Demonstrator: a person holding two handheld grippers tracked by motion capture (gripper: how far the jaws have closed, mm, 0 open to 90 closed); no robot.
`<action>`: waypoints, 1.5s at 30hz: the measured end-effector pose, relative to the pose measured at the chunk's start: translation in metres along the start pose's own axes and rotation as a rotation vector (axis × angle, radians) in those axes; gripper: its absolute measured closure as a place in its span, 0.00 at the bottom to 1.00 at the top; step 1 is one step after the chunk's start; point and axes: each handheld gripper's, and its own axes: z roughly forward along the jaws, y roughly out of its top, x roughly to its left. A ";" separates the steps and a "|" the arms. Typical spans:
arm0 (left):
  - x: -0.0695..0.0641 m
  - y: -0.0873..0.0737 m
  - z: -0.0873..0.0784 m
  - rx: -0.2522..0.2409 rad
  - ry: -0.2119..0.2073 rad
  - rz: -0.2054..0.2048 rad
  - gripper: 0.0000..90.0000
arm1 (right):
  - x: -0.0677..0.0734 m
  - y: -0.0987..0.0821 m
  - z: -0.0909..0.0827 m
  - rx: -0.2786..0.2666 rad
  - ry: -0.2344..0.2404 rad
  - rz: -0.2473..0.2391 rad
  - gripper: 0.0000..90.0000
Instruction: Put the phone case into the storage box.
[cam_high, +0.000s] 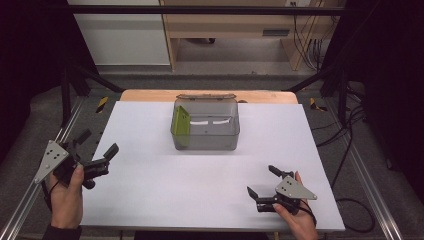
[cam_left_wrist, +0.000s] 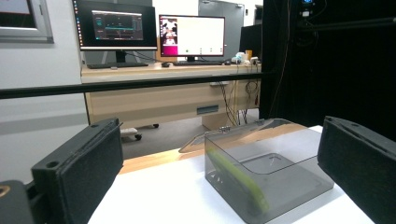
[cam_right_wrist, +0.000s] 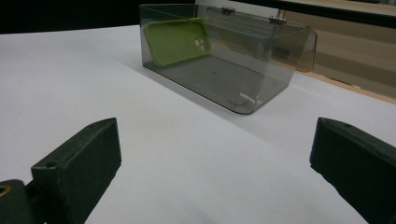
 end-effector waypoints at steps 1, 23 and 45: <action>0.000 -0.001 -0.001 0.000 0.002 -0.002 0.00 | 0.000 0.000 0.000 0.000 0.000 0.000 0.03; 0.000 -0.022 -0.020 -0.010 -0.031 -0.028 0.00 | -0.001 -0.001 0.001 0.004 0.000 0.003 0.03; -0.013 -0.052 -0.022 0.035 -0.060 -0.022 0.00 | 0.000 0.000 0.002 0.007 0.002 -0.010 0.03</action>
